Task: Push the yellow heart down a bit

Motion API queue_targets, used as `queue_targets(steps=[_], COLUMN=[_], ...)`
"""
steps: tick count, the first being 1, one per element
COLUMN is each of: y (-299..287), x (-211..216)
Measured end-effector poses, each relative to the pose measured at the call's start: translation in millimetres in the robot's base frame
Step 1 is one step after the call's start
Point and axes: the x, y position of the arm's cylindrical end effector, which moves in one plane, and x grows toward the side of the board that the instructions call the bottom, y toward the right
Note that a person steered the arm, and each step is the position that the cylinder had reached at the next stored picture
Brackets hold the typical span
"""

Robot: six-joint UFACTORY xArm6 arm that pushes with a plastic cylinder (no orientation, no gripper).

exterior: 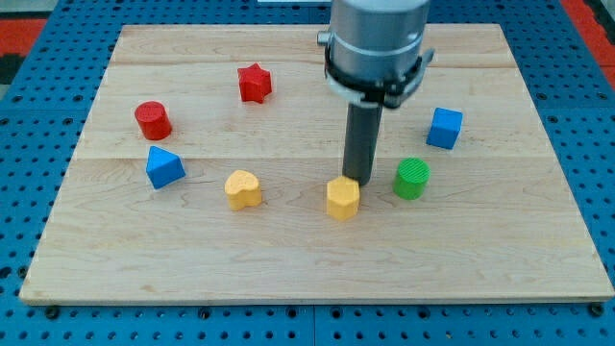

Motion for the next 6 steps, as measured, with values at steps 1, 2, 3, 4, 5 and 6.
queue_targets(steps=[1, 2, 3, 4, 5, 6], y=[0, -8, -42, -57, -104, -115], x=[-2, -26, -31, -27, -26, -21])
